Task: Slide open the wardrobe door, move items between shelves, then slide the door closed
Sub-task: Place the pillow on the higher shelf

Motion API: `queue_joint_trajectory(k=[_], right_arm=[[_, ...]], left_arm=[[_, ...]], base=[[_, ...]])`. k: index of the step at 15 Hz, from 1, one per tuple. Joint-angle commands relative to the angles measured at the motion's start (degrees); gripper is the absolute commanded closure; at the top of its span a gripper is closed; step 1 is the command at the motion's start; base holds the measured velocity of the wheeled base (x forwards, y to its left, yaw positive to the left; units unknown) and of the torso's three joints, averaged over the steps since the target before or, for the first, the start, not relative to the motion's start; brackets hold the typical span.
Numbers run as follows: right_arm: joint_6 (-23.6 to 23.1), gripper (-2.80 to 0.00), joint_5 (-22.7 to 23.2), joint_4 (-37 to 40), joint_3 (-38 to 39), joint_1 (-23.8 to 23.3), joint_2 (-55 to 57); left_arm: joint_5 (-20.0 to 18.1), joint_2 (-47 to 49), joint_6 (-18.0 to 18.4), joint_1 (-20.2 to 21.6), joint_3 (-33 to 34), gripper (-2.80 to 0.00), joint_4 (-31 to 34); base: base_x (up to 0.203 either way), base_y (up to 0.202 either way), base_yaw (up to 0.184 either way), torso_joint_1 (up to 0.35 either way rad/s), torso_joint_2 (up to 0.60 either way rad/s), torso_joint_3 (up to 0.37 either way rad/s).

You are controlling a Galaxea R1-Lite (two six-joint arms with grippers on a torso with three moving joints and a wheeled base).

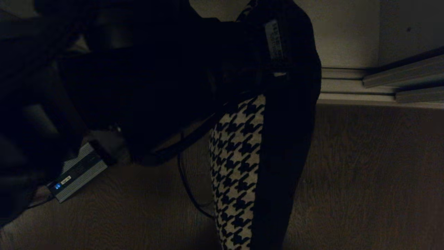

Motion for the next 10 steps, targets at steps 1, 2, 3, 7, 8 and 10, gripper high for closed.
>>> queue_joint_trajectory(k=[1,2,3,7,8,10], right_arm=[[0.17,0.0,-0.02,-1.18,-0.23,3.05,5.72],[0.2,0.0,-1.35,-2.13,-0.49,4.81,7.58],[0.18,-1.81,-4.44,-2.77,-0.88,7.38,9.92],[-2.53,-2.8,-26.92,-3.4,-3.44,23.27,13.81],[-3.47,-2.8,-28.56,-3.5,-3.89,24.41,12.63],[-7.91,-2.8,-29.01,-3.28,-4.35,25.09,11.31]], left_arm=[[0.03,2.49,-0.11,0.04,-1.95,0.0,-0.18],[-0.04,2.75,-0.11,0.0,-2.03,0.0,-0.18],[-0.28,2.84,-0.11,-0.02,-2.04,0.0,-0.12],[-0.93,3.86,-0.07,0.09,-5.97,0.0,0.82],[-1.02,3.68,-0.11,0.04,-5.72,0.0,0.91],[-0.96,4.0,-0.09,0.15,-6.12,0.0,0.96]], base=[[0.0,0.0,0.0,0.0,0.0,0.0],[0.0,0.0,0.0,0.0,0.0,0.0],[0.0,0.0,0.0,0.0,0.0,0.0],[0.0,0.0,0.0,0.0,0.0,0.0],[0.0,0.0,0.0,0.0,0.0,0.0],[0.0,0.0,0.0,0.0,0.0,0.0]])
